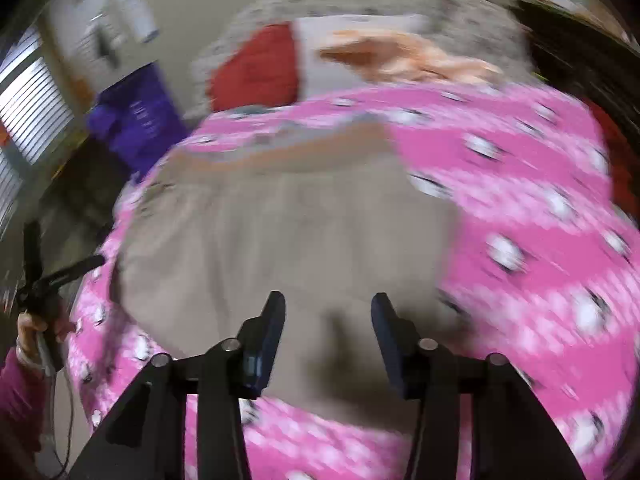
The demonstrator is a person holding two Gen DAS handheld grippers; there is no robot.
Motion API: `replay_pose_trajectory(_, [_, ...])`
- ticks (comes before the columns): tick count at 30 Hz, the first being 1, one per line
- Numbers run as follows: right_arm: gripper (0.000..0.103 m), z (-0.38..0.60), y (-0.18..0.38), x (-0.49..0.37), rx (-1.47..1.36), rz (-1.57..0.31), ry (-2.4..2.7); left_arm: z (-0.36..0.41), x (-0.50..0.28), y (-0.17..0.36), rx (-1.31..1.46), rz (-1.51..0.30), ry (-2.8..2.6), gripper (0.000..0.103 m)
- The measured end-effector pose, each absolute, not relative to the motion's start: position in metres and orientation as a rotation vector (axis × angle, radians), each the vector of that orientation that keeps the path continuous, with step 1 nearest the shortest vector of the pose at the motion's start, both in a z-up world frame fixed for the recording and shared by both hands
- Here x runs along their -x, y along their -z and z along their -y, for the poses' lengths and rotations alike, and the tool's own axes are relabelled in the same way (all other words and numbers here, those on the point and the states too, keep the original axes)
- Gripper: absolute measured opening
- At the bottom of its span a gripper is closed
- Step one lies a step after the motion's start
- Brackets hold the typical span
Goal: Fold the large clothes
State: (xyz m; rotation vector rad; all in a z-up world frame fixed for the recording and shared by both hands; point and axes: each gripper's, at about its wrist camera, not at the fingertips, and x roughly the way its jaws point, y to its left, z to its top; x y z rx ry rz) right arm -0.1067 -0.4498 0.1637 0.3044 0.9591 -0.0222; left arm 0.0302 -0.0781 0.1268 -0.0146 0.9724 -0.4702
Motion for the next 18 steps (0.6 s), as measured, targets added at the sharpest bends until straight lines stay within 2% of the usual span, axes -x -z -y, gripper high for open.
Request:
replay_pose_trajectory(1, [0.047, 0.437, -0.16, 0.093, -0.284, -0.964, -0.01, 0.087, -0.032, -0.126, 0.006, -0.974, 0.475, 0.069])
replay_pose_trajectory(10, [0.043, 0.375, -0.119, -0.035, -0.046, -0.982, -0.002, 0.133, -0.048, -0.086, -0.156, -0.974, 0.369, 0.073])
replay_pose_trajectory(14, [0.042, 0.392, -0.098, -0.064, -0.089, -0.99, 0.033, 0.129, -0.058, -0.077, -0.105, -0.99, 0.354, 0.076])
replay_pose_trajectory(18, [0.045, 0.392, -0.106, -0.063, -0.076, -1.001, 0.036, 0.13, -0.061, -0.077, -0.102, -1.0, 0.346, 0.076])
